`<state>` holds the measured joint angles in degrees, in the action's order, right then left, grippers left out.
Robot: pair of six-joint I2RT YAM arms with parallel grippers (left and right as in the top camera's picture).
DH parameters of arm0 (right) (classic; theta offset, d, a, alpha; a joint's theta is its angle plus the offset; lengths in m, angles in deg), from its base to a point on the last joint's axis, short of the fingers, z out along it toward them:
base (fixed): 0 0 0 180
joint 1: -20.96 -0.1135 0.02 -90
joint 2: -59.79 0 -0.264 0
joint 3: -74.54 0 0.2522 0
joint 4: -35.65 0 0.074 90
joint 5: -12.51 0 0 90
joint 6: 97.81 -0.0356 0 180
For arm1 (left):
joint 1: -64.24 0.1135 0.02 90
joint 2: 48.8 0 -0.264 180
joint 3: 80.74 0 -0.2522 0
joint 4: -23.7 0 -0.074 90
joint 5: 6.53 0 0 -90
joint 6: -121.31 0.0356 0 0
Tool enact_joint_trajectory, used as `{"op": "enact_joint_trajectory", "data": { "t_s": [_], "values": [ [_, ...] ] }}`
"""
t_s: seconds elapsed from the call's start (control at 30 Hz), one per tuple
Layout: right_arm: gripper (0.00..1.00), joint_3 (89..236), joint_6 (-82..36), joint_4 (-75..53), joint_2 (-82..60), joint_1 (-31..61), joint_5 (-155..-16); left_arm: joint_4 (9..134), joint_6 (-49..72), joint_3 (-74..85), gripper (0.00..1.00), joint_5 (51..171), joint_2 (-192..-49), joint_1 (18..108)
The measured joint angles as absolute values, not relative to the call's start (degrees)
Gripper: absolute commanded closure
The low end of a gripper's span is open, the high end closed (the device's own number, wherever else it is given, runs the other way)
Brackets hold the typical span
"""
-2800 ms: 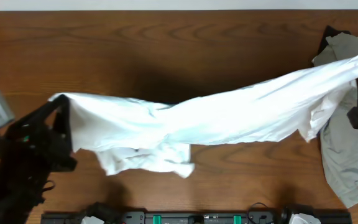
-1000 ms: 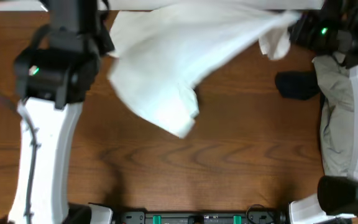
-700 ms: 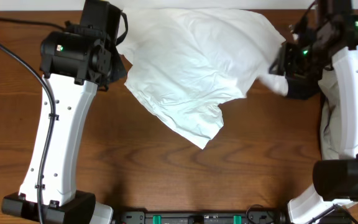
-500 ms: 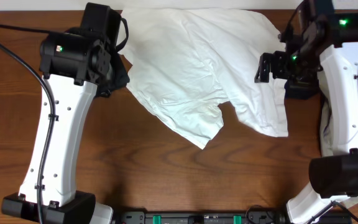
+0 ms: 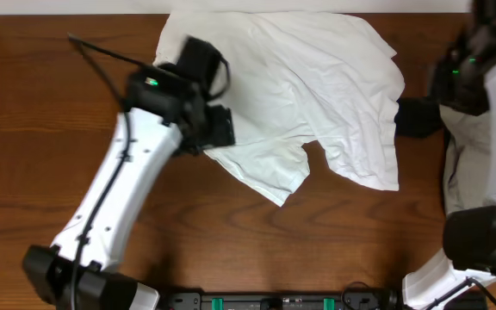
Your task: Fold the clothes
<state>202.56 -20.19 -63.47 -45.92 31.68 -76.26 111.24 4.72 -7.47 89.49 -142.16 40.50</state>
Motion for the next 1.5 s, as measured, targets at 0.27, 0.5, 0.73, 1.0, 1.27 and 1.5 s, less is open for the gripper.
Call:
{"op": "enact_joint_trajectory", "data": {
  "t_s": [0.27,0.5,0.73,1.0,1.27,1.5],
  "values": [
    [0.99,202.7,-15.2,-61.2,-52.3,35.1,-81.5,103.4,4.1,1.4,0.24,90.1,-142.2,40.1],
    [0.99,202.6,-14.0,-54.0,-65.1,35.1,-83.8,102.9,4.1,2.7,0.23,90.4,-142.2,40.1],
    [0.99,202.6,-13.6,-49.4,-70.5,35.4,-84.8,102.7,4.1,2.7,0.22,90.4,-142.2,40.1],
    [0.99,202.6,-13.6,-45.6,-77.8,35.7,-85.0,102.6,4.1,2.7,0.21,90.4,-142.2,40.1],
    [0.99,203.0,-13.6,-44.3,-78.9,35.8,-84.9,102.3,4.1,2.7,0.2,90.4,-142.2,40.1],
    [0.99,203.4,-14.4,-44.7,-78.9,35.4,-75.1,101.5,4.1,2.7,0.2,90.4,-142.2,40.1]
  ]
}}
